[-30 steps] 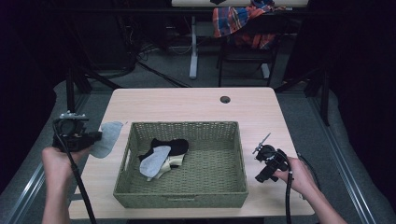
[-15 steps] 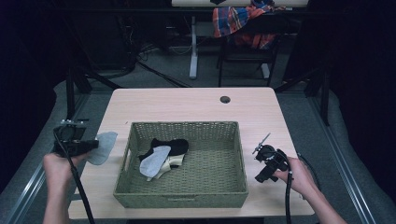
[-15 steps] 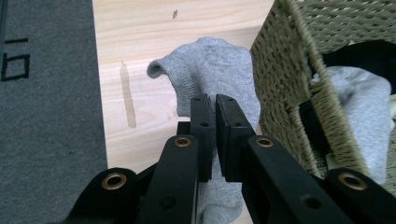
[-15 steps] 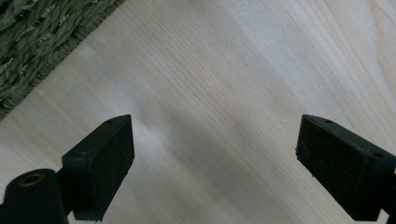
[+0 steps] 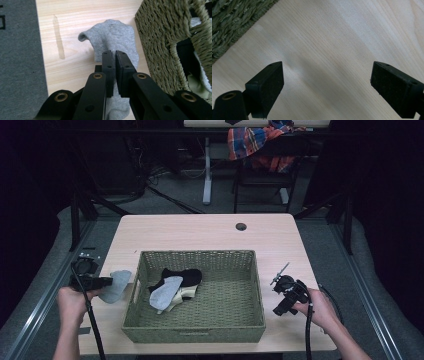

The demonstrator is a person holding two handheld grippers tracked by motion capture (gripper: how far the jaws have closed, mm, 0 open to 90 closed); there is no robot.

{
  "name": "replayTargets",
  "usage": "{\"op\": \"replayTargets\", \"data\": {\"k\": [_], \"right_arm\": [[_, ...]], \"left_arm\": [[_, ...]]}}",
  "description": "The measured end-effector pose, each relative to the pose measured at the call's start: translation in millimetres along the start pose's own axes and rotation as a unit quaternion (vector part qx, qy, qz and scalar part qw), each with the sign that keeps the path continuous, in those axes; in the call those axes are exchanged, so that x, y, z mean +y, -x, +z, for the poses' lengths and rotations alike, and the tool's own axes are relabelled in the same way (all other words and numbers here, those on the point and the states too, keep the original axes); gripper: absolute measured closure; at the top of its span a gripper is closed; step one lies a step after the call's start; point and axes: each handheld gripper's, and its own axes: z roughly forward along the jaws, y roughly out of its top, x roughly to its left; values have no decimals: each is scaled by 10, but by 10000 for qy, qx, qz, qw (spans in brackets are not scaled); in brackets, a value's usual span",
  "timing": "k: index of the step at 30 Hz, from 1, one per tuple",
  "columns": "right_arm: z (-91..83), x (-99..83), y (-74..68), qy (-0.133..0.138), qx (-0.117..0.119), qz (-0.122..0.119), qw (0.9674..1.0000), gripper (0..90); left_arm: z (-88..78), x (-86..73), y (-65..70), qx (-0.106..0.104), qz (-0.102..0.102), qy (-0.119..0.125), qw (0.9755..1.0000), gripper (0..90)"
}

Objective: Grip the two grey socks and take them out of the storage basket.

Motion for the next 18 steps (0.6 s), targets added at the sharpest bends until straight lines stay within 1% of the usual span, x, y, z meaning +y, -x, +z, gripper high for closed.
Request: {"op": "replayTargets", "data": {"k": [5,7,8,9,11,13,18], "right_arm": [[2,-3,-7,22,-22,24,10000,111],[2,-3,-8,33,-15,34,10000,111],[-3,-2,0,2,-2,-2,10000,111],[2,-6,-8,47,-19,45,10000,111],[3,-5,-7,52,-17,48,10000,111],[-2,-1,-1,2,0,-2,10000,111],[2,-5,-8,57,-7,48,10000,111]], "left_arm": [[70,-9,4,-16,17,-143,9999,867],[99,-17,-2,-19,-8,-202,9998,866],[113,-21,-11,-25,-19,-241,9997,866],[131,-26,-17,-35,-30,-285,9996,866],[173,-35,-23,-45,-33,-405,9992,865],[204,-42,-24,-57,-33,-471,9989,865],[211,-48,-46,-113,-70,-522,9986,851]]}}
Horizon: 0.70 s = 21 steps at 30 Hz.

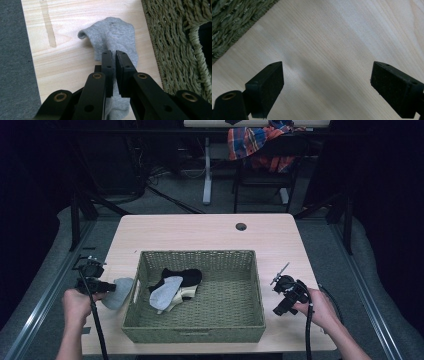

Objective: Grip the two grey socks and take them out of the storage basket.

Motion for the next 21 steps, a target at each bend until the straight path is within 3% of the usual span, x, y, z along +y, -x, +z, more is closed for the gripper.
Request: {"op": "replayTargets", "data": {"k": [7,11,17,21], "right_arm": [[-10,3,6,-42,3,-43,10000,111],[-5,-4,3,23,19,15,10000,111],[-11,7,11,-44,12,-43,10000,111],[-7,8,12,-54,39,-52,10000,111]], "left_arm": [[-73,-11,-56,-43,-110,109,9999,781],[-171,-7,-60,-76,-172,255,9995,670],[-443,89,161,-134,107,642,9978,537],[-521,130,294,-54,256,816,9963,349]]}}
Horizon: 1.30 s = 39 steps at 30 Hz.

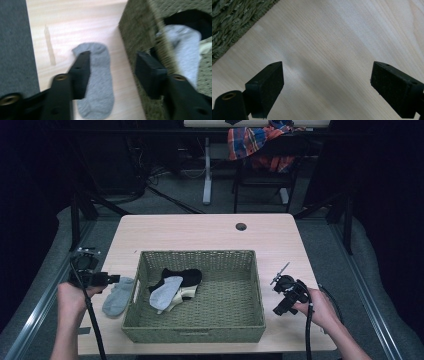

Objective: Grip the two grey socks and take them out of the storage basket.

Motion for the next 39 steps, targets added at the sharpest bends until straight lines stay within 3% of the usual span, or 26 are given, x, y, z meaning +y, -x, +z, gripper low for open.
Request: {"op": "replayTargets", "data": {"k": [4,8,11,12,17,21,34,36,38,39], "right_arm": [[8,-6,-6,59,34,51,10000,111],[3,1,0,-41,-29,-29,10000,111],[23,-19,-11,96,23,94,9999,111],[10,-19,1,0,-16,25,10000,111],[-2,-40,0,-30,-80,41,10000,111],[6,-54,3,31,-16,101,9999,111],[-1,-45,4,-74,-28,17,10000,112],[-1,-44,2,-78,-23,15,10000,112],[-2,-43,1,-77,-38,12,10000,112],[3,-47,-7,-31,-57,56,10000,112]], "left_arm": [[-94,87,225,103,308,175,9993,153],[-118,146,412,95,586,273,9979,71],[-111,187,539,66,754,367,9965,22],[-100,199,583,63,801,416,9959,8],[-32,259,772,-112,1071,534,9928,1],[76,282,904,-159,1222,491,9912,0],[545,305,1144,-361,1466,-97,9885,6],[607,306,1177,-395,1500,-196,9877,53],[682,291,1218,-326,1596,-322,9861,164],[720,284,1229,-310,1617,-425,9854,161]]}}
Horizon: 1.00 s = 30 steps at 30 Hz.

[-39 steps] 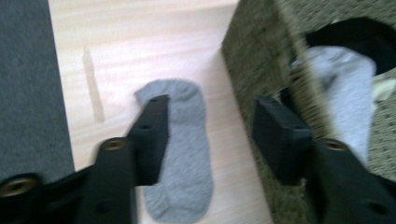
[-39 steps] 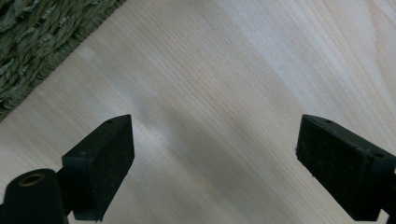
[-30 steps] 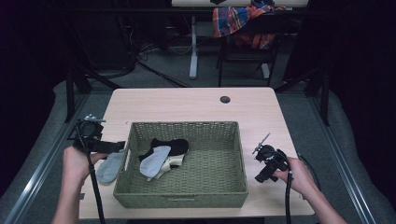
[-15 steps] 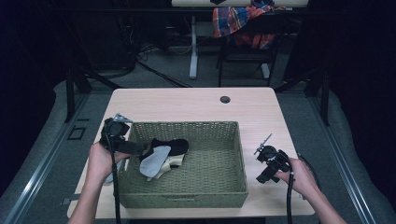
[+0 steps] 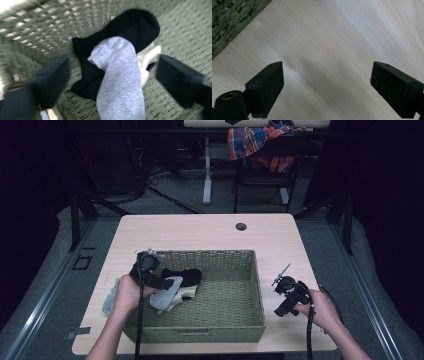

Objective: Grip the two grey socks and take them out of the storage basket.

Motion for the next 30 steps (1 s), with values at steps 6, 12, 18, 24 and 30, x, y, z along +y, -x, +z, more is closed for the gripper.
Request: {"op": "replayTargets", "data": {"k": [6,12,18,24,30], "right_arm": [[0,0,-2,4,1,-7,10000,114],[16,-3,-10,57,54,11,10000,117],[16,-2,-10,56,49,11,10000,117],[14,-3,-14,61,56,-3,10000,119],[1,-5,-12,46,5,-27,10000,119]], "left_arm": [[127,-5,27,-80,-2,-341,9994,343],[224,-20,40,-59,-68,-564,9984,458],[280,-40,42,-77,-48,-693,9976,611],[266,-47,77,-63,102,-787,9968,845],[154,-33,107,-113,196,-634,9977,858]]}}
